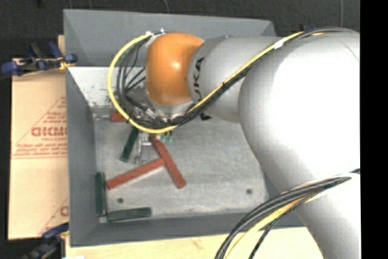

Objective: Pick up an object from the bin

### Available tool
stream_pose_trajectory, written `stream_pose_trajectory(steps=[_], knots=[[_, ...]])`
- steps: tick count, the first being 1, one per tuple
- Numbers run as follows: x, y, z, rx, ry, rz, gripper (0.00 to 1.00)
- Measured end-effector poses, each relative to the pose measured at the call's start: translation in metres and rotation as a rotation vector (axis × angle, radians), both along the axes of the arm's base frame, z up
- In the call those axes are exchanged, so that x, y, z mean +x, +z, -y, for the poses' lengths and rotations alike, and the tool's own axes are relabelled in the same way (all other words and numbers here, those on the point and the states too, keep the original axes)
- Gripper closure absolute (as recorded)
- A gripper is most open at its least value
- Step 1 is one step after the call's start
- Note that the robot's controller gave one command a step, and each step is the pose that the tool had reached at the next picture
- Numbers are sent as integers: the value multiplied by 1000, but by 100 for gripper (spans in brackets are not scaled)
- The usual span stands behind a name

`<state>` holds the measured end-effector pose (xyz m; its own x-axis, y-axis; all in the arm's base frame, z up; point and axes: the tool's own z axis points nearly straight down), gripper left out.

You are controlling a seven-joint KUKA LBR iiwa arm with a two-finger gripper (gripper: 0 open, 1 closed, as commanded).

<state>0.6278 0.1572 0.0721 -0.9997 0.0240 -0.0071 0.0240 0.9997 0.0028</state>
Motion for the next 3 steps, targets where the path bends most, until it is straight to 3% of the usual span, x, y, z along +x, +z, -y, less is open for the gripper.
stream_pose_trajectory(steps=[1, 2, 3], knots=[[0, 4, -31, -2, -74, 0, 0], [-4, 8, -33, 2, -44, -4, 0], [4, 33, 9, -3, 49, -3, 0]])
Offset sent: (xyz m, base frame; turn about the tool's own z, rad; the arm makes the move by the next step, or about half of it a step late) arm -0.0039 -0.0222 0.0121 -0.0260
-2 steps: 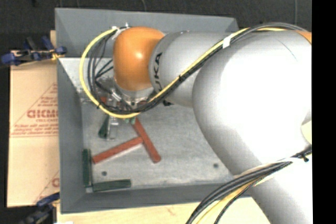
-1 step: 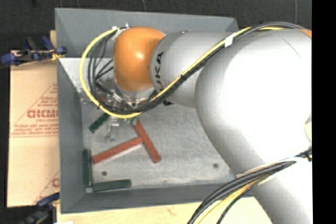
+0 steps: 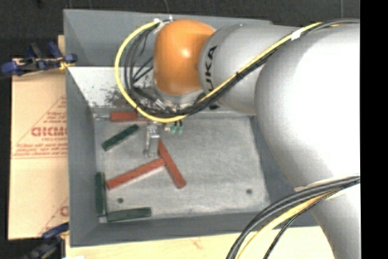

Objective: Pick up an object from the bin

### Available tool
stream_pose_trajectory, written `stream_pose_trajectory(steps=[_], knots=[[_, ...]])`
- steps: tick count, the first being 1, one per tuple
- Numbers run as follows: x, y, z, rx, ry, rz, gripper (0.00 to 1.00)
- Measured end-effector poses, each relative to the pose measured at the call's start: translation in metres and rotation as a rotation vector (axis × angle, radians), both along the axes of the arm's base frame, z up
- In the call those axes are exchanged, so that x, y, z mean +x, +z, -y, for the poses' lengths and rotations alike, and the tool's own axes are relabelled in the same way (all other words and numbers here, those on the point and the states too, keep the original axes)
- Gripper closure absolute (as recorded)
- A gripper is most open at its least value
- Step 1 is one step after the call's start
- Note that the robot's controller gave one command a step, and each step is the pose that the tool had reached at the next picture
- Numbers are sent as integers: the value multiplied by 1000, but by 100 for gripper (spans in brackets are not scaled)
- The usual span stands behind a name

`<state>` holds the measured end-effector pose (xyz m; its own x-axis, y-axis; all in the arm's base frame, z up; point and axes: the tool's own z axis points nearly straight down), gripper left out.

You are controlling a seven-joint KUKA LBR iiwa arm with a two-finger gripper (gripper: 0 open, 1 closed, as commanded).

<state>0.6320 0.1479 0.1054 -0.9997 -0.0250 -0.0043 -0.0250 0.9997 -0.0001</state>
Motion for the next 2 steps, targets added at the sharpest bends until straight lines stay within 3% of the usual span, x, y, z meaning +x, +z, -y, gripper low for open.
stream_pose_trajectory(steps=[1, 2], knots=[[-6, -18, -49, 2, -184, 4, 0], [23, -33, -23, 1, 37, 5, 100]])
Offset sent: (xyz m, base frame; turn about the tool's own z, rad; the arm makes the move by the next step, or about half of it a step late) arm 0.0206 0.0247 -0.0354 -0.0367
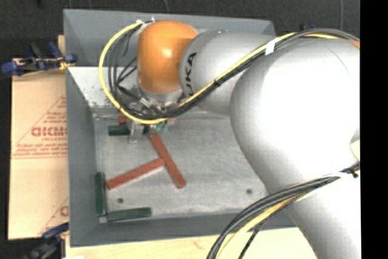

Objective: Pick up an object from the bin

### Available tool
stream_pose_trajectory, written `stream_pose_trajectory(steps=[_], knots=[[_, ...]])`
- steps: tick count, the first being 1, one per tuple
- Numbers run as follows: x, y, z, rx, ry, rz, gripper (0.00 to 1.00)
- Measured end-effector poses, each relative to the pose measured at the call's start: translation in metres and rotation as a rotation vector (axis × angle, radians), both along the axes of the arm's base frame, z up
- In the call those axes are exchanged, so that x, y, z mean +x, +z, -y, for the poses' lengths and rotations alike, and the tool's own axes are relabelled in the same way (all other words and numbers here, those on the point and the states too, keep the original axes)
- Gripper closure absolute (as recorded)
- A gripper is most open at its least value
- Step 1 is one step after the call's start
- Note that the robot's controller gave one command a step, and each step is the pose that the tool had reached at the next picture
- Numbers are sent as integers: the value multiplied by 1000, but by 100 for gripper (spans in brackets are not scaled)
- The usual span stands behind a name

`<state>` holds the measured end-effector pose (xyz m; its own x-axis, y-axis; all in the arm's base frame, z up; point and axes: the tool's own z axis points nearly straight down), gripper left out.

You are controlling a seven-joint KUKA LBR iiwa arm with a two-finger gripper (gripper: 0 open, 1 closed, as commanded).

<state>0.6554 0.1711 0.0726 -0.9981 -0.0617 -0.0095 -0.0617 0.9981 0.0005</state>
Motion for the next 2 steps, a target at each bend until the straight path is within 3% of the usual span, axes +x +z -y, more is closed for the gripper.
stream_pose_trajectory(steps=[1, 2], knots=[[0, 0, 0, 0, 0, 0, 100], [-15, 98, -10, -1, 23, -4, 100]])
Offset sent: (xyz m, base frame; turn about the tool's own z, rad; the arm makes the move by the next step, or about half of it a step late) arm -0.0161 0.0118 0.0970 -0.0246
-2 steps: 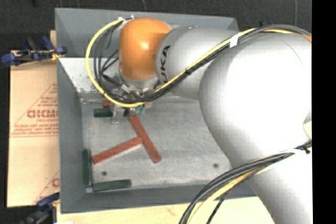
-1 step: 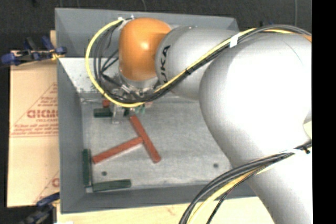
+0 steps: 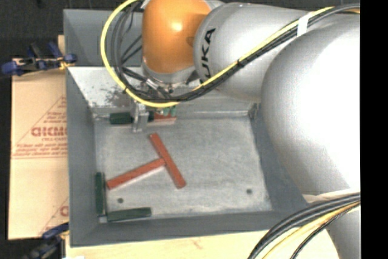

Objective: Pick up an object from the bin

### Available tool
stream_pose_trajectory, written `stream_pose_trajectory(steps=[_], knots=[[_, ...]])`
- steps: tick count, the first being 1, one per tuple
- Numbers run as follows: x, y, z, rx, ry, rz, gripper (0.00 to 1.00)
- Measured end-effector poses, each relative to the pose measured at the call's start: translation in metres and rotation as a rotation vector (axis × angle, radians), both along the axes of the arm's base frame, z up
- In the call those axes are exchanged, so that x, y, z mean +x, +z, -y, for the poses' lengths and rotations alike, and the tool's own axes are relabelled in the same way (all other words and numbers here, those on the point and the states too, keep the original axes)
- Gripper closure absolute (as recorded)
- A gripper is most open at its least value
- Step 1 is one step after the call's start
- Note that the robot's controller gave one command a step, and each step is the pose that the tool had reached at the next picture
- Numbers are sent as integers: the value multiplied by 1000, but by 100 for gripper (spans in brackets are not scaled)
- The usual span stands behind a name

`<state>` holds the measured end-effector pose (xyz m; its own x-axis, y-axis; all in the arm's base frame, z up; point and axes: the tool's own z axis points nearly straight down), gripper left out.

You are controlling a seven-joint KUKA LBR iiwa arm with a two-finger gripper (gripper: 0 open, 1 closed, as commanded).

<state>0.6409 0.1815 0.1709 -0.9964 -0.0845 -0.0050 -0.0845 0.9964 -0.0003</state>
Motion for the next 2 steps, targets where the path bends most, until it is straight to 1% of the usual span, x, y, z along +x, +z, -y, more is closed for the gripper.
stream_pose_trajectory(steps=[1, 2], knots=[[0, 0, 0, 0, 0, 0, 100], [-8, 41, 25, 0, -32, -4, 100]])
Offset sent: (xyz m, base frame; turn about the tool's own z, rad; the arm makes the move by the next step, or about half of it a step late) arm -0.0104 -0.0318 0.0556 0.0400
